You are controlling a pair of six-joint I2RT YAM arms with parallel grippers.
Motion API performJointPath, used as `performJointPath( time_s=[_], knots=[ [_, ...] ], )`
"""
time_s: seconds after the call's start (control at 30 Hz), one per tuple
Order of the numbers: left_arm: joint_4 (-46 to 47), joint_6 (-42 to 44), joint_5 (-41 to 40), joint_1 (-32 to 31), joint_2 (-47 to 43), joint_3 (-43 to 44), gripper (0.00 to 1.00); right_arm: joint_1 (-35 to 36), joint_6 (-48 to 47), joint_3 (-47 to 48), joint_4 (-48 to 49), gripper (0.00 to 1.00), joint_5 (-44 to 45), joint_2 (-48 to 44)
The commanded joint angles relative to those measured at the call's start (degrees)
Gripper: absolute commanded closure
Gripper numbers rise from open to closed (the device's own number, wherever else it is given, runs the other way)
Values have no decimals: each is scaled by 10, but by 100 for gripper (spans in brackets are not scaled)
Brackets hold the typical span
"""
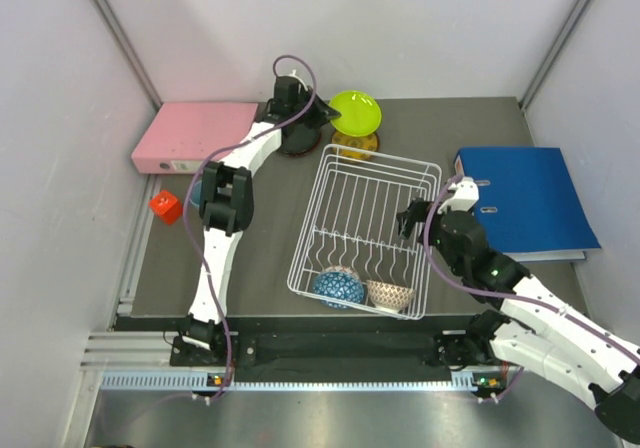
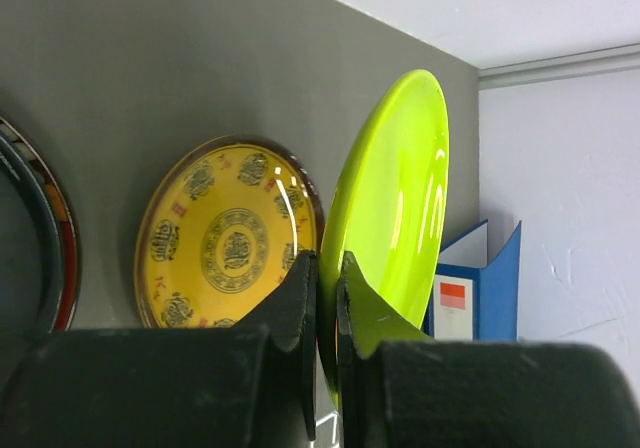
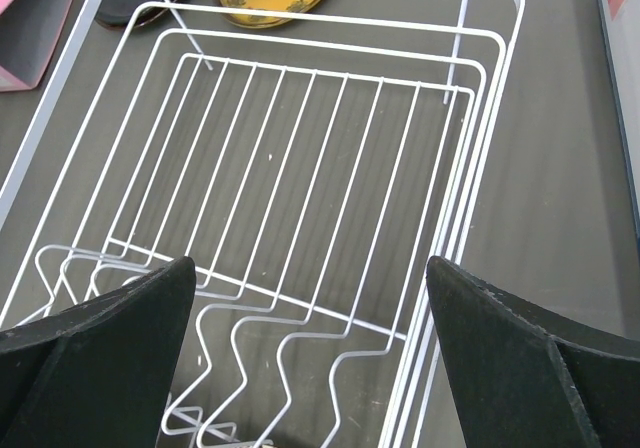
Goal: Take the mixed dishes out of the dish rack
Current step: Place the plate at the center of the board.
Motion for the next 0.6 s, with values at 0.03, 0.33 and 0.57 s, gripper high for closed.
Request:
performJointPath(
  time_s=[0.03,0.33,0.57],
  knots=[
    [43,-11,28,0,25,54,100,-9,-2,23,27,2,-4,7],
    [-9,-5,26,0,52,57,100,-12,1,18,30,2,-7,14],
    [-47,-5,-2,0,54,46,97,-14,2,15,29,2,-9,9]
  ],
)
